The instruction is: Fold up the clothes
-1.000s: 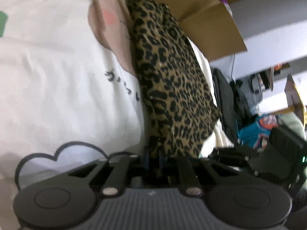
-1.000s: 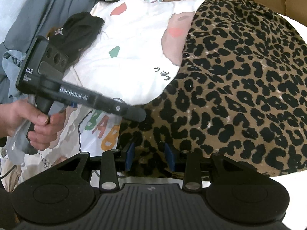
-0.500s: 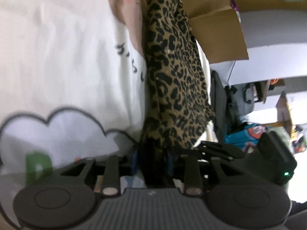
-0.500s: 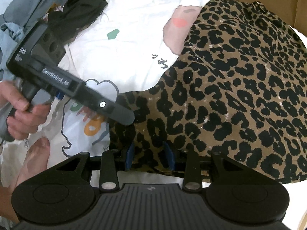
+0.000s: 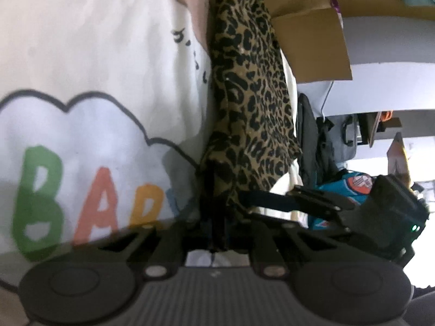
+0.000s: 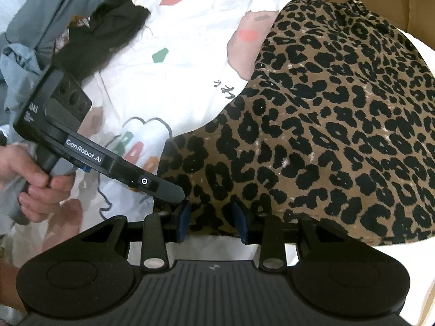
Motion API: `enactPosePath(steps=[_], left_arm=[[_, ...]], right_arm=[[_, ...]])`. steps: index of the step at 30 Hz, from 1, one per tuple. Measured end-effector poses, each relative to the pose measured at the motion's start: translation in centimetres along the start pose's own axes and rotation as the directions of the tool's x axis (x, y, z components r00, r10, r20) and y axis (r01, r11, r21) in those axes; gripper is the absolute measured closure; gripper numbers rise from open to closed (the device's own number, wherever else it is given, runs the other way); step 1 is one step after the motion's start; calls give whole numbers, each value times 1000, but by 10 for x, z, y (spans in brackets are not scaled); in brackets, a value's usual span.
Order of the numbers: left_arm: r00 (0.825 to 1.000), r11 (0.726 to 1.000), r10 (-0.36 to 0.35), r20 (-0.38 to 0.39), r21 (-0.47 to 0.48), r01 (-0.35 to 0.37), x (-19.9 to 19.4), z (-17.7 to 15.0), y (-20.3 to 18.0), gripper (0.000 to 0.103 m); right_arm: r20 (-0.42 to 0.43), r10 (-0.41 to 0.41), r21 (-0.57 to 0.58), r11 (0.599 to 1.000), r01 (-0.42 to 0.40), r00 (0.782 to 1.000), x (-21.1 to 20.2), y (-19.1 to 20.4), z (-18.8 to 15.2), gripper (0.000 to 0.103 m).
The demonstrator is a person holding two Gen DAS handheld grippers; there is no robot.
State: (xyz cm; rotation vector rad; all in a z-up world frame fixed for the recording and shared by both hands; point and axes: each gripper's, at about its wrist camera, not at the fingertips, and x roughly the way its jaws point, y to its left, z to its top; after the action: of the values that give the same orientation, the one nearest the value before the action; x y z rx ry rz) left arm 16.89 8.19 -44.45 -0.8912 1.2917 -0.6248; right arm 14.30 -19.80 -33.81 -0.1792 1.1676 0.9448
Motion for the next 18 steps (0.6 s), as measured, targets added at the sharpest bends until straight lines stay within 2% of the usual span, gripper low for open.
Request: enactPosePath(steps=[3,4,6,8,10,15,18], left_arm=[[1000,999,-19,-7,-35,19,3,-2,0,93],[1000,999,-11,-15,-45,10,6,-3,0,85],[1000,998,-19,-12,-56,19,10,-3,1,82],[999,997,-40,-6,-70,40,13,-4,1,71],[998,995,-62,1,-80,62,18,-6,1,66],[996,992,-85,12,-89,86,25,-9,2,66],[996,993,-84,9,-83,84,23,-10,5,76]], right_arm=[[8,3,22,1000,-3,1000,-6,-4,-3,62],[9,1,33,999,-2,1000,-6,-6,-4,62],[16,-2,56,998,1,1000,-9,-12,-6,62],[31,-8,81,997,5,1000,-13,-20,-8,62],[60,-28,131,991,20,998,-22,-33,-10,62],[125,-97,270,961,60,987,-45,-71,-15,62],[150,-156,330,939,100,976,-56,-94,-19,62]])
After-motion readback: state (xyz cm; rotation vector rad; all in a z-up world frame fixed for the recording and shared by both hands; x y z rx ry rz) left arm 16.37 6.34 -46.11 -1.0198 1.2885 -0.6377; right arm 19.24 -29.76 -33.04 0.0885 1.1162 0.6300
